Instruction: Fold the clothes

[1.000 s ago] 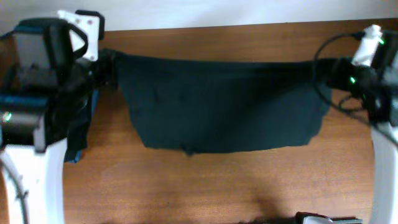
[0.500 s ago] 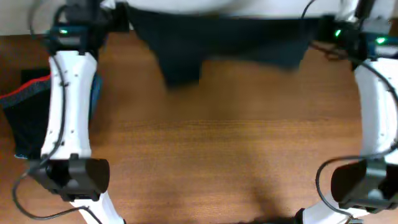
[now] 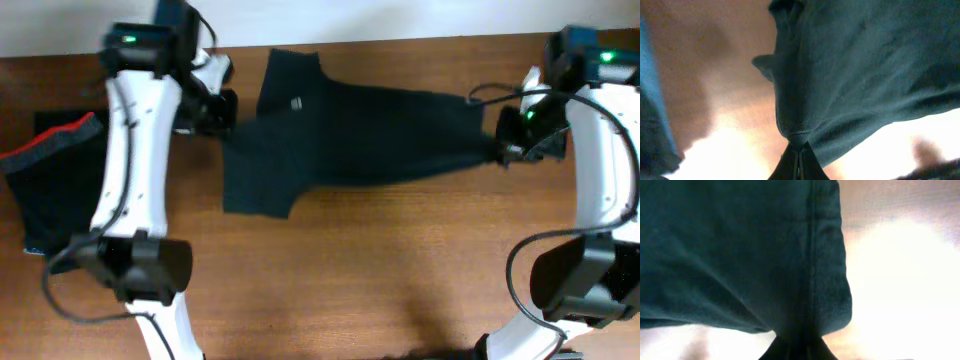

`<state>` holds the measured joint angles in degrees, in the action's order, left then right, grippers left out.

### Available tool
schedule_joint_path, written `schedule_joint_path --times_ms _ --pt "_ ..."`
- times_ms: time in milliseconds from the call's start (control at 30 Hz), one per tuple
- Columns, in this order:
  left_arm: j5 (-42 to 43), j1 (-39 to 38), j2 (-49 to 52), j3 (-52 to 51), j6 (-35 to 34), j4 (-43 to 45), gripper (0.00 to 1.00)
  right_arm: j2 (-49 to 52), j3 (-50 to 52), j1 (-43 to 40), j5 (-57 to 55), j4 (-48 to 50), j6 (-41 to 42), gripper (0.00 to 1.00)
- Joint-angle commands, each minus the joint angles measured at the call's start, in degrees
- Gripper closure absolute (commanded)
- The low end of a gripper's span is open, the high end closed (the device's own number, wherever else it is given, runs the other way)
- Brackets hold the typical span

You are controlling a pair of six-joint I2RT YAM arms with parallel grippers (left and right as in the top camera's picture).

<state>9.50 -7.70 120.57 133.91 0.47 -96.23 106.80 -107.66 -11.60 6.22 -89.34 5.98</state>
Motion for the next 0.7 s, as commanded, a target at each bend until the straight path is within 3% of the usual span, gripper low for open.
schedule_joint_path --times_ms 0,233,400,500,567,667 --pt "-1.01 -0.50 4.22 -6.73 0.66 0.61 1.00 0.74 8.76 -0.39 -2.91 1.62 -0.15 0.91" --pt "-1.81 -0.50 5.57 -16.33 0.66 3.80 1.00 0.74 25.14 -0.39 -3.76 9.11 -0.15 0.89" --pt "-1.79 -0.50 5.57 -16.83 0.66 3.74 1.00 0.72 30.97 -0.39 -3.78 10.75 -0.13 0.86" --pt "-1.79 -0.50 5.57 -16.83 0.66 3.56 0.99 0.74 32.68 -0.39 -3.78 10.71 -0.13 0.79" --pt "-1.81 -0.50 5.57 -16.83 0.66 3.58 0.91 0.74 33.31 -0.39 -3.96 10.54 -0.13 0.73" --pt "-1.81 -0.50 5.57 -16.83 0.68 3.87 0.52 0.74 33.51 -0.39 -3.93 10.51 -0.11 0.71"
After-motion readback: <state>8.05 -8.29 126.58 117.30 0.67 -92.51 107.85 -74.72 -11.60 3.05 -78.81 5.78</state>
